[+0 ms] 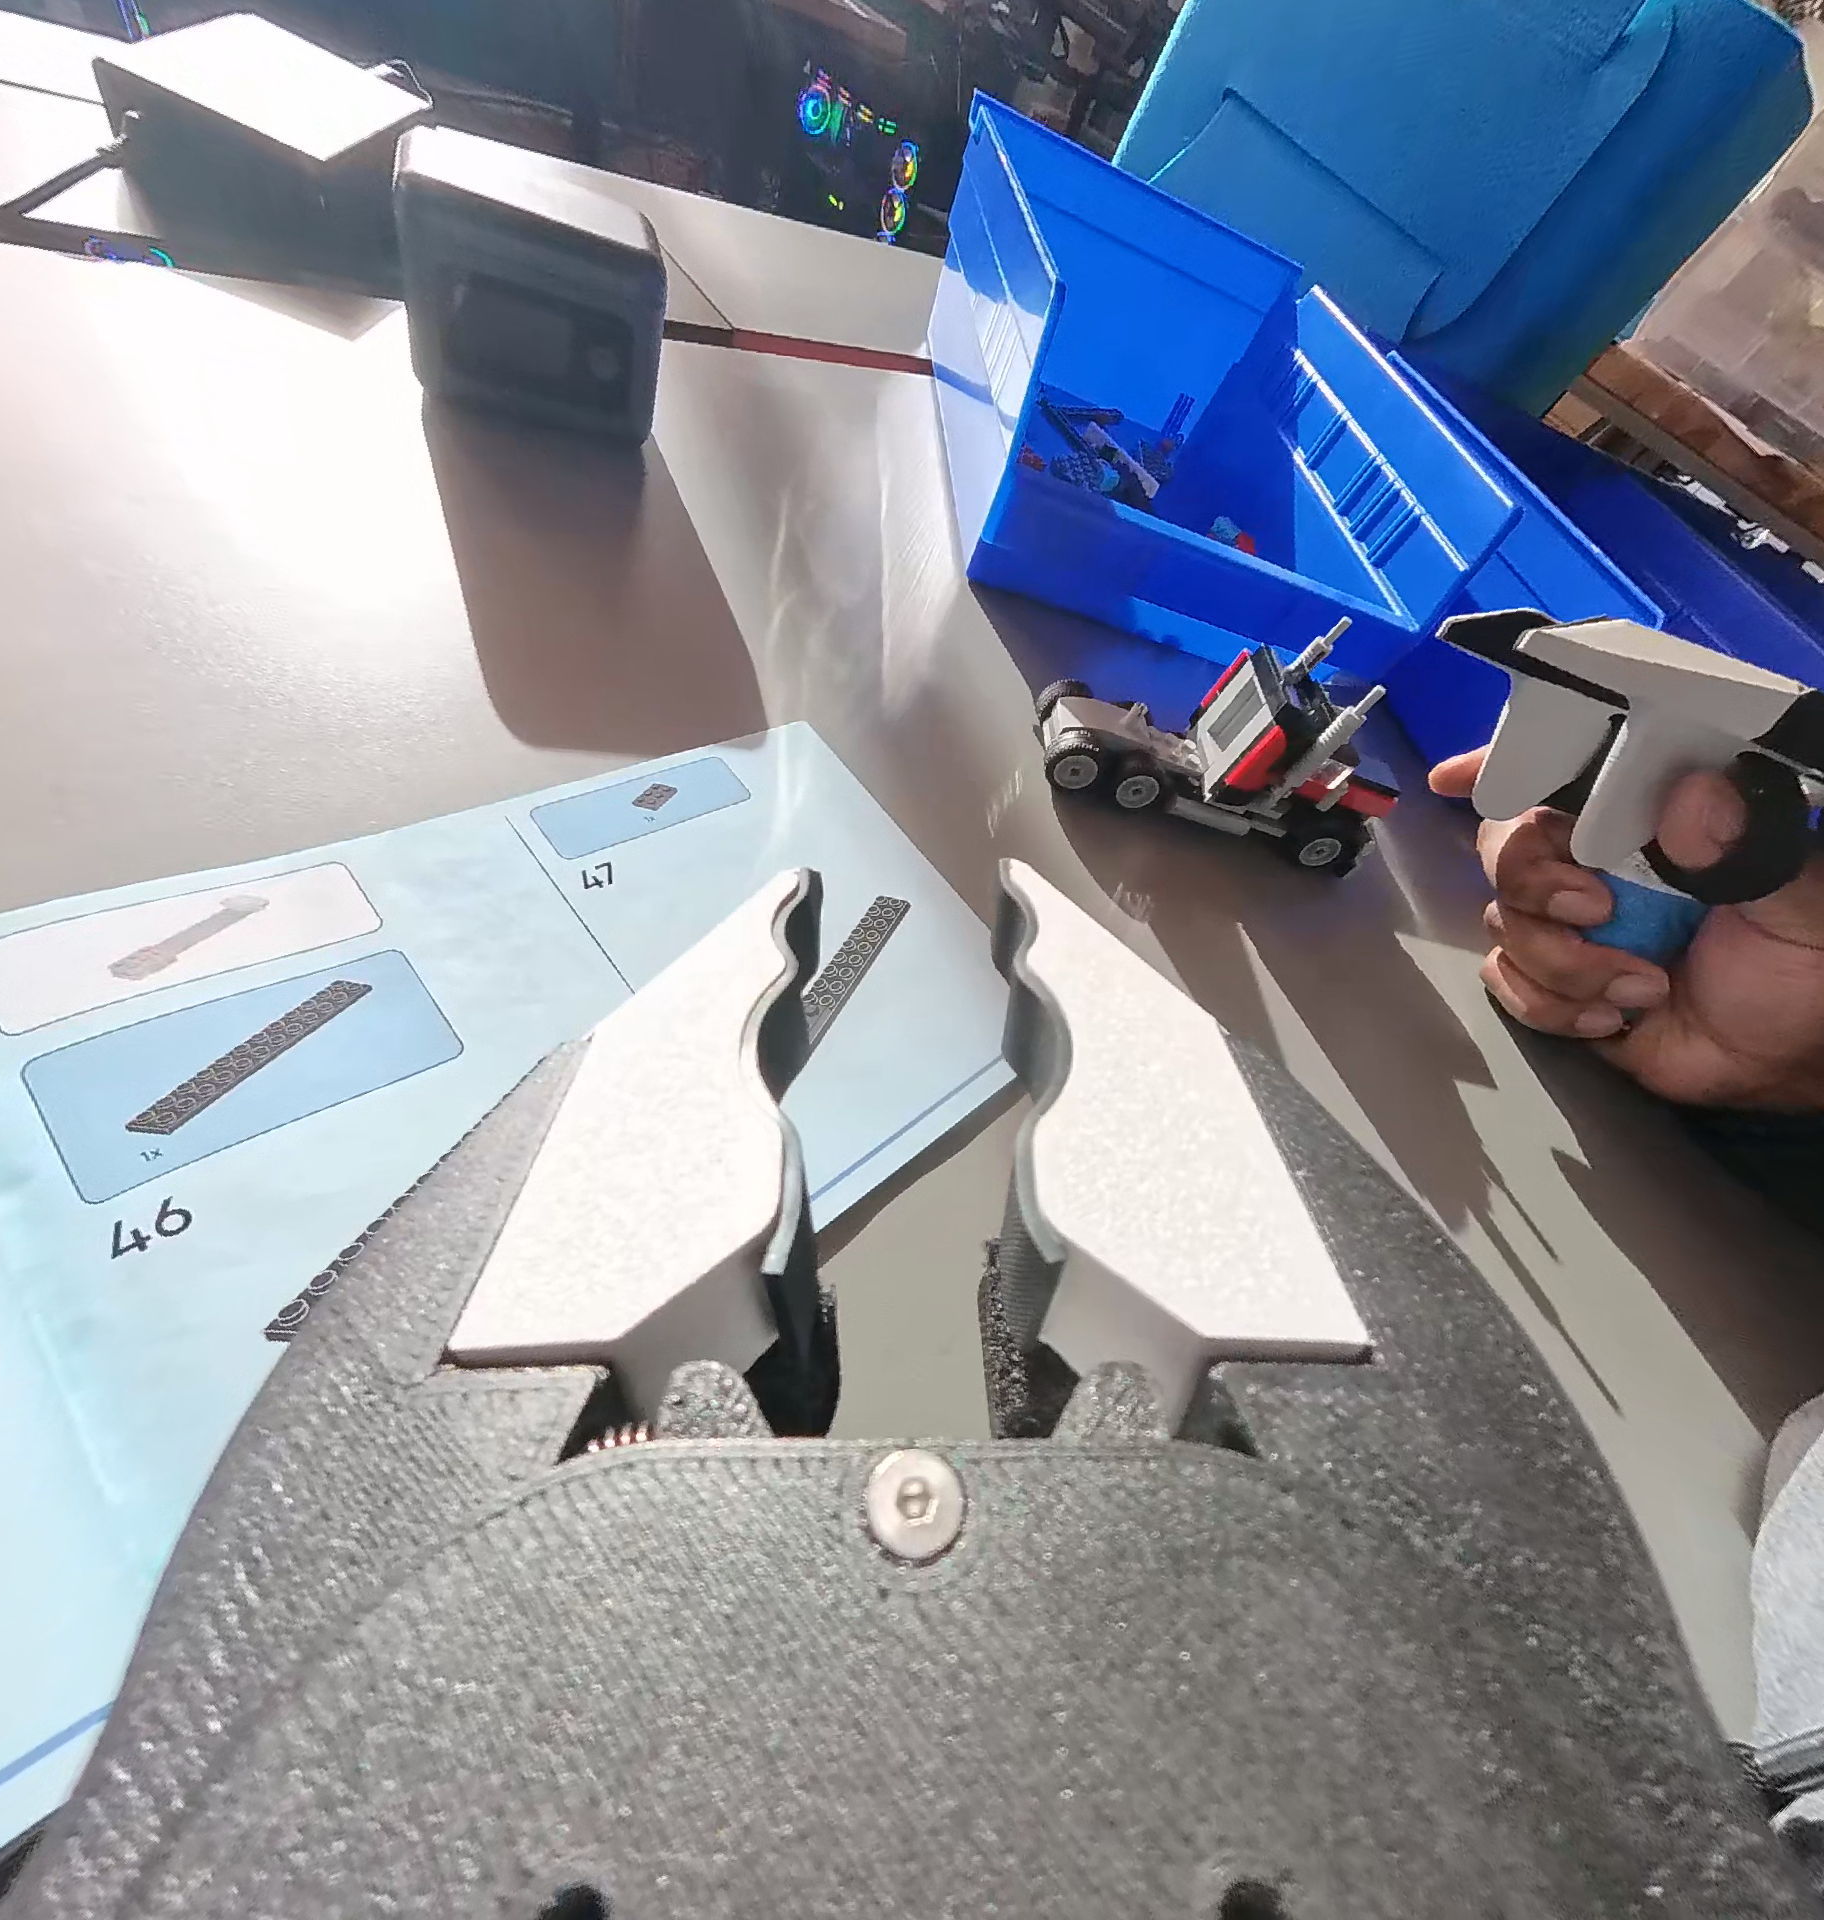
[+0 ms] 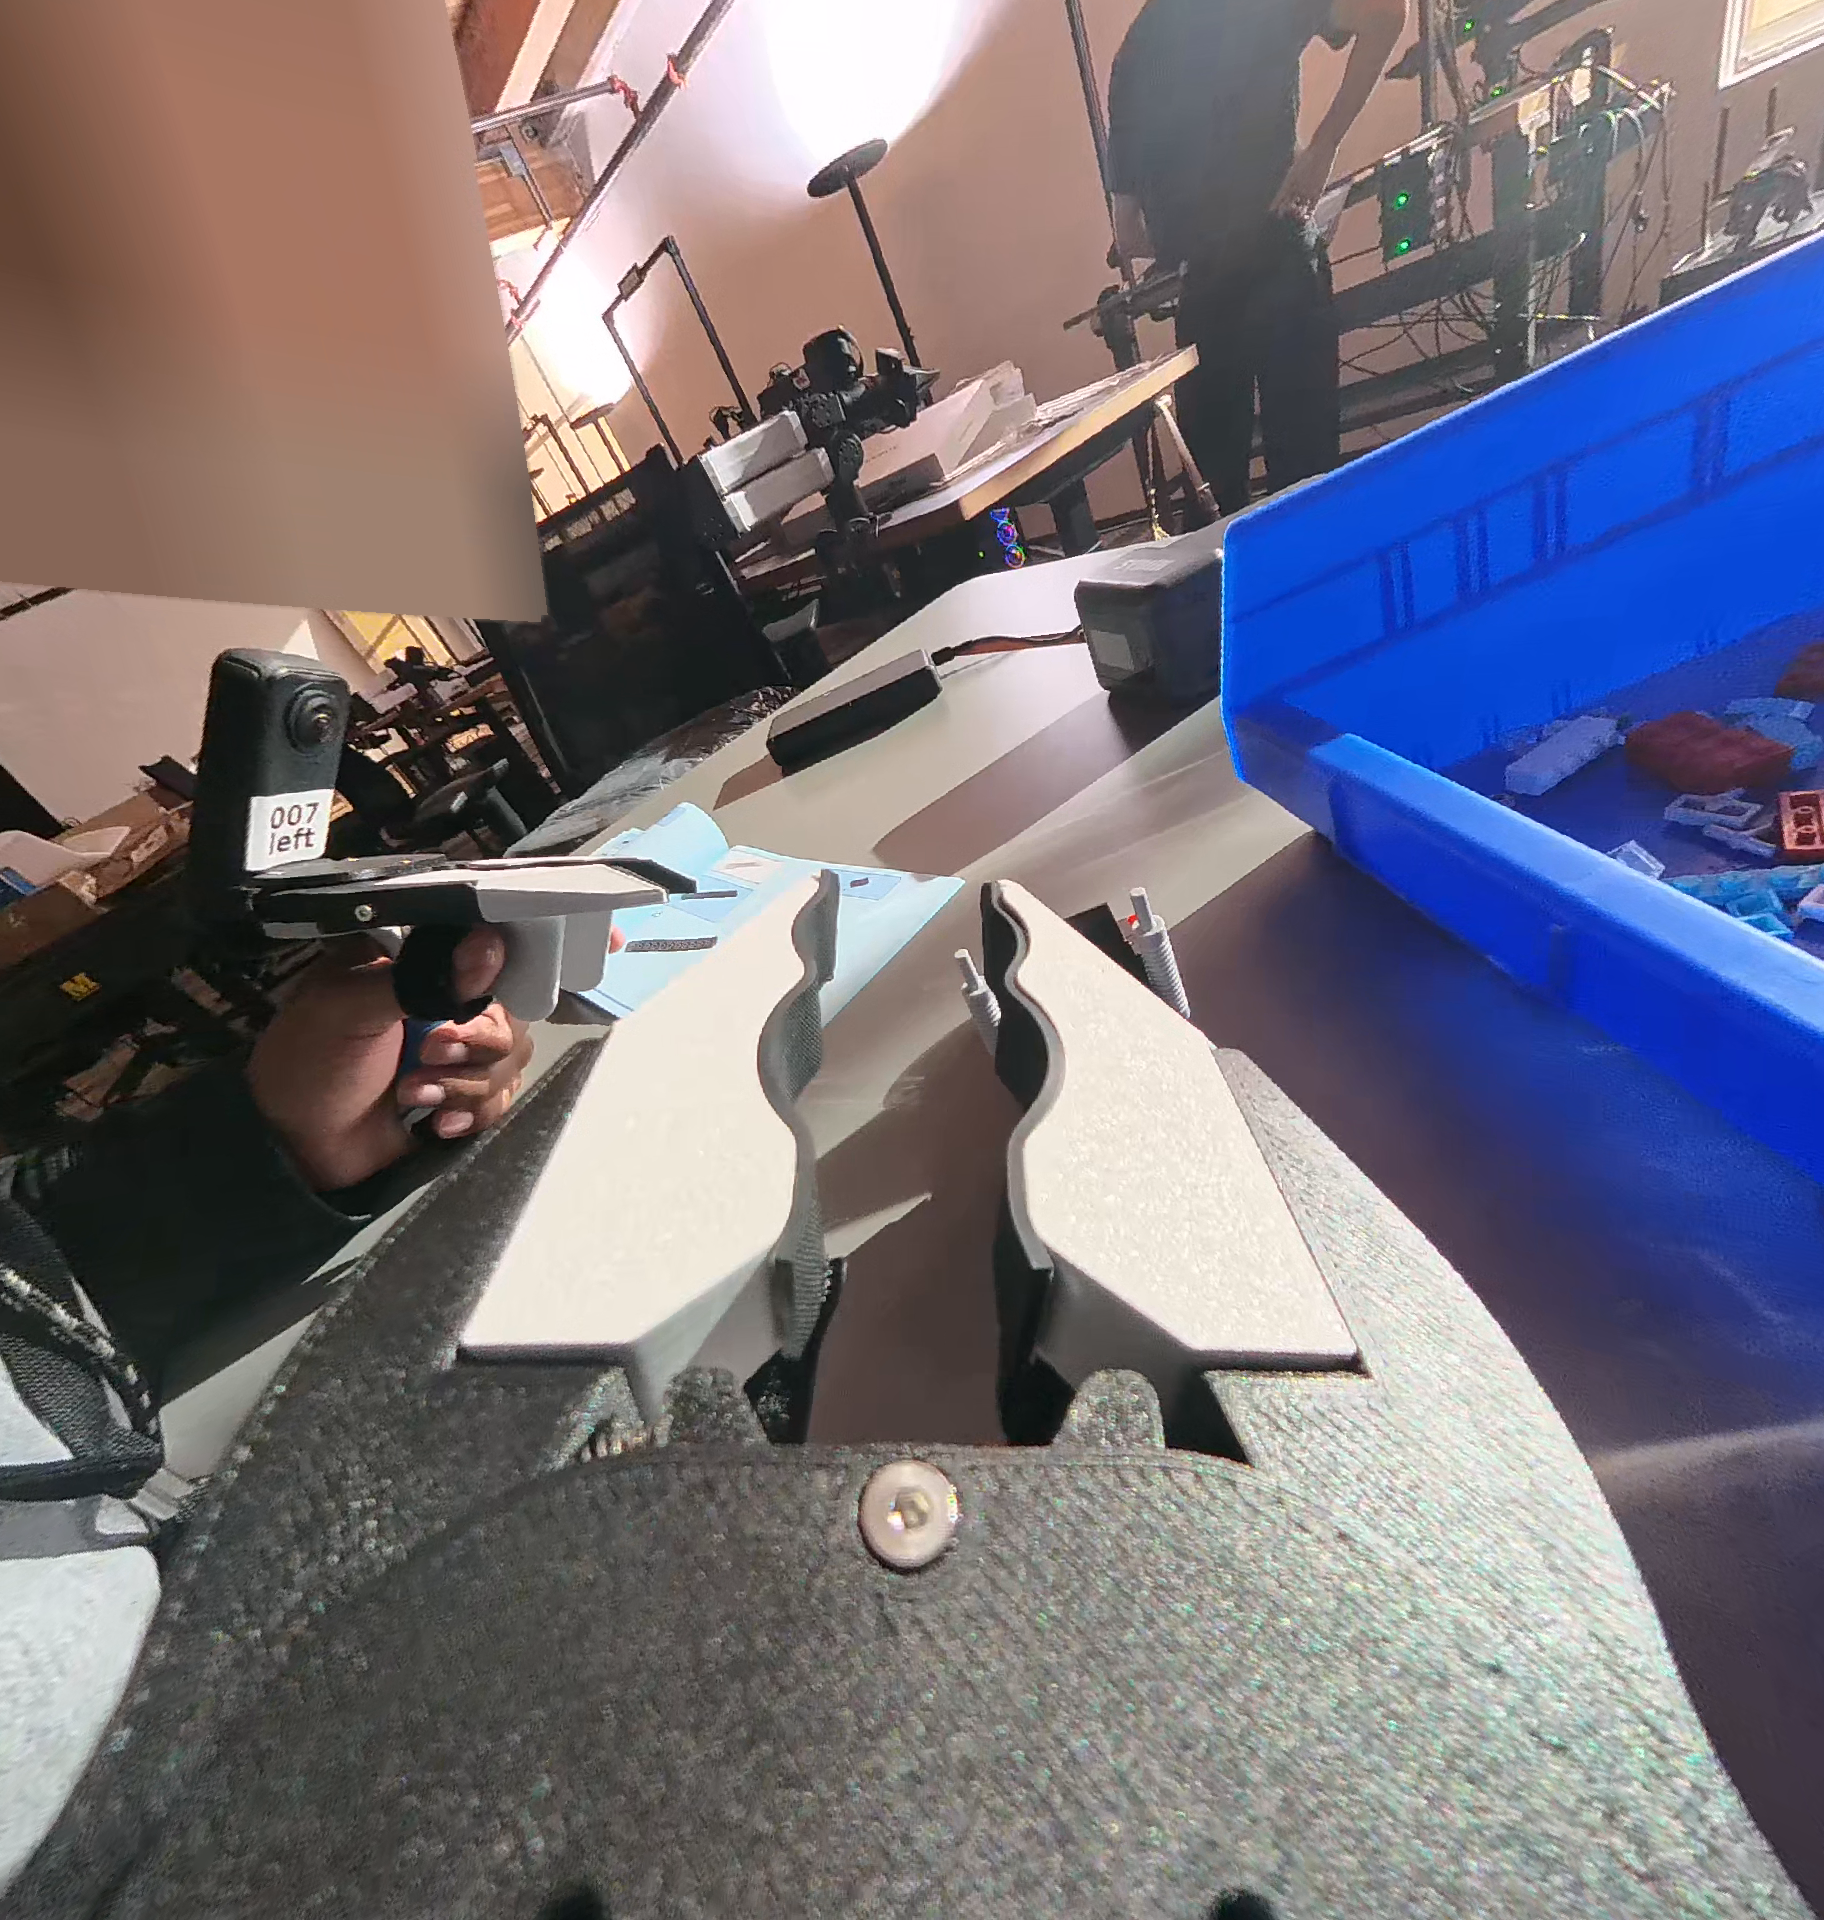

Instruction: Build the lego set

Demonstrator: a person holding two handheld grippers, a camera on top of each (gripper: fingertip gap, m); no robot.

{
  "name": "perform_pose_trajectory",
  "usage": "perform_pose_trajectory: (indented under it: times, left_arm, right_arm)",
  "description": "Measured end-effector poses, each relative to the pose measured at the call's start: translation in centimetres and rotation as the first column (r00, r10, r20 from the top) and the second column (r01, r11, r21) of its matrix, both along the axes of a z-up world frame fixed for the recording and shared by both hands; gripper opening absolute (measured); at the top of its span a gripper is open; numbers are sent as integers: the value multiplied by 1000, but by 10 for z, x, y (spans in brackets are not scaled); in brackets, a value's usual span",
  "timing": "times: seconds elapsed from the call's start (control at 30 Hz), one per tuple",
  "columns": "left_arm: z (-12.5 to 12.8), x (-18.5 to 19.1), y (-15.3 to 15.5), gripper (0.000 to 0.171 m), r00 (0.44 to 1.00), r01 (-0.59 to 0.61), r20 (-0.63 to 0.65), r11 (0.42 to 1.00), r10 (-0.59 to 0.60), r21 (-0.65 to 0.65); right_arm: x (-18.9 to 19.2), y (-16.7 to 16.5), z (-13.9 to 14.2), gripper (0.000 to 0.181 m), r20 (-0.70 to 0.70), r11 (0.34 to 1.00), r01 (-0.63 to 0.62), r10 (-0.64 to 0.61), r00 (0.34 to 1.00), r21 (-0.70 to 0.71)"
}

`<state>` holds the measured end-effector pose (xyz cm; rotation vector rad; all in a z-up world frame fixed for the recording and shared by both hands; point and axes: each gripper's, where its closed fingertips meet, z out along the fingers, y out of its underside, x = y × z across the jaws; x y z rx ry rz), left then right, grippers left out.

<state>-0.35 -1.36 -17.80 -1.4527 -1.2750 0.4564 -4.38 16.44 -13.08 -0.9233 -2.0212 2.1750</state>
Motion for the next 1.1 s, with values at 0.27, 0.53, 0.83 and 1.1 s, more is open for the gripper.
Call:
perform_pose_trajectory:
  times: [0.27,0.53,0.83,1.1]
  left_arm:
    - [-1,-1,-1,33,1000,1,11,1000,-1,12]
    - [-2,-1,-1,32,1000,1,17,1000,-1,21]
    - [-4,-2,0,31,999,10,30,1000,-10,20]
    - [-6,-2,1,30,999,19,47,1000,-20,22]
  right_arm:
    - [-1,0,0,29,5,1000,-2,2,1000,-3]
    - [0,2,1,29,-2,1000,1,-1,1000,-12]
    - [4,8,-2,28,8,1000,-6,6,1000,6]
    - [7,14,-3,26,15,1000,-2,2,1000,10]
